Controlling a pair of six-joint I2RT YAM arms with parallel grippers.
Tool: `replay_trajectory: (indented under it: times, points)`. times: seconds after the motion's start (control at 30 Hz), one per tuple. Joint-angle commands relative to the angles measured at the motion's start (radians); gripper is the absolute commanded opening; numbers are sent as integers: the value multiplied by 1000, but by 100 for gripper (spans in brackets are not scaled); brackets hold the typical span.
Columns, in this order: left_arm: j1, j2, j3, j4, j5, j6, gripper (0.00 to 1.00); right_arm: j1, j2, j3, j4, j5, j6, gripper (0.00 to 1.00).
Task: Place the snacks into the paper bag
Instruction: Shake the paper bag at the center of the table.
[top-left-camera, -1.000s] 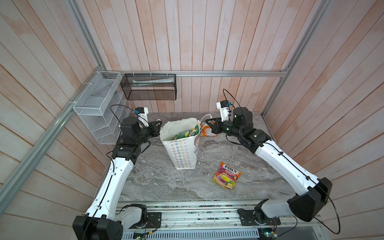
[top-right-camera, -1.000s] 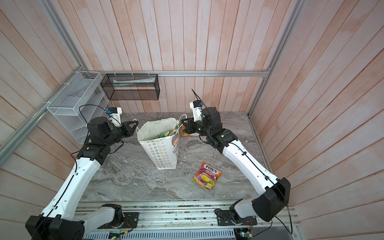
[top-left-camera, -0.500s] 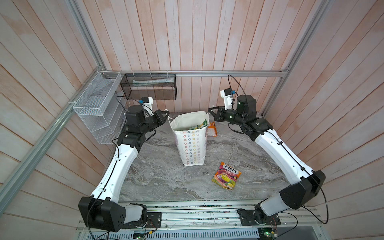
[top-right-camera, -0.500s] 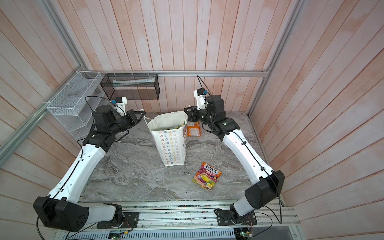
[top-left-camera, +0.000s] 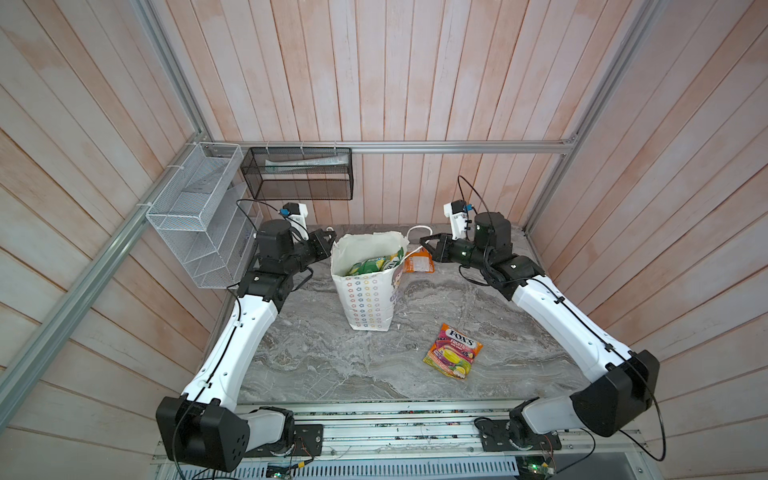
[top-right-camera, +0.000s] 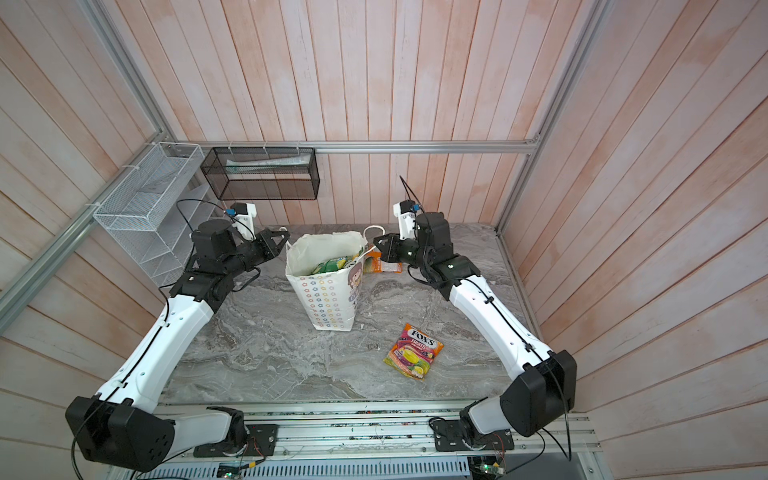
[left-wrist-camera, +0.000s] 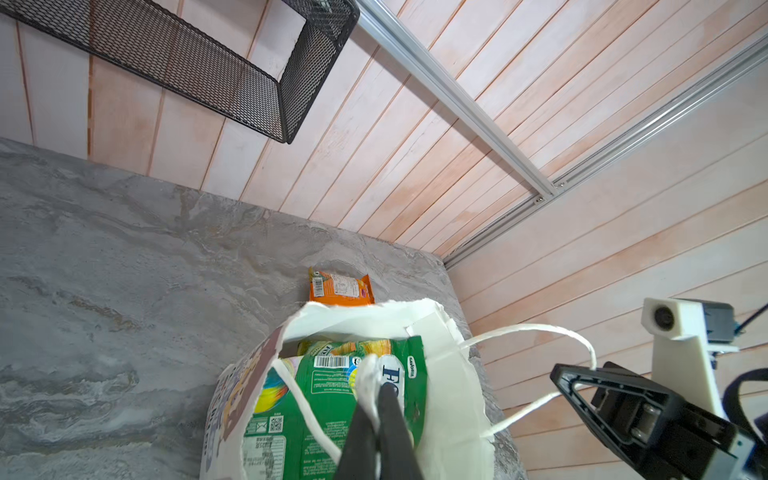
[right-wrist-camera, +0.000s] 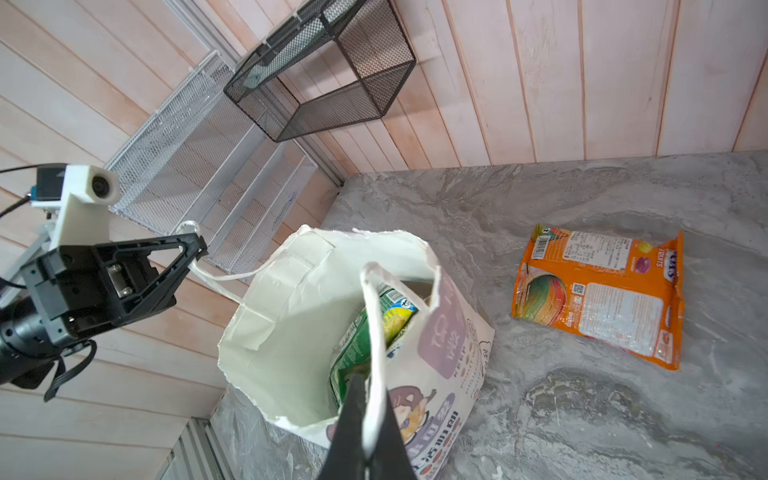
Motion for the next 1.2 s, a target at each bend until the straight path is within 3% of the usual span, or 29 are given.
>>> replay_trajectory:
  times: [0.0,0.1,0.23,0.4,0.53,0.63,0.83,1.17]
  points:
    - [-15,-24,30,38,-34,77,0,-5,-43,-11,93,20,43,0]
    - [-31,-61,-25,62,-96,120,0,-7,-61,-40,105,38,64,0]
    - [-30,-83,-48,80,-91,137,0,-6,-70,-38,97,54,78,3]
    - [-27,-105,-63,98,-78,144,0,-7,-70,4,74,63,104,48]
    - [-25,-119,-69,104,-73,148,0,-11,-84,72,2,50,67,72]
    - [-25,-120,-71,107,-71,145,0,-27,-103,101,-79,44,40,74]
    - [-23,-112,-76,112,-62,139,0,-88,-285,-8,-119,171,41,75]
    - [-4,-106,-83,129,-27,111,0,-437,-565,-394,-177,108,166,73]
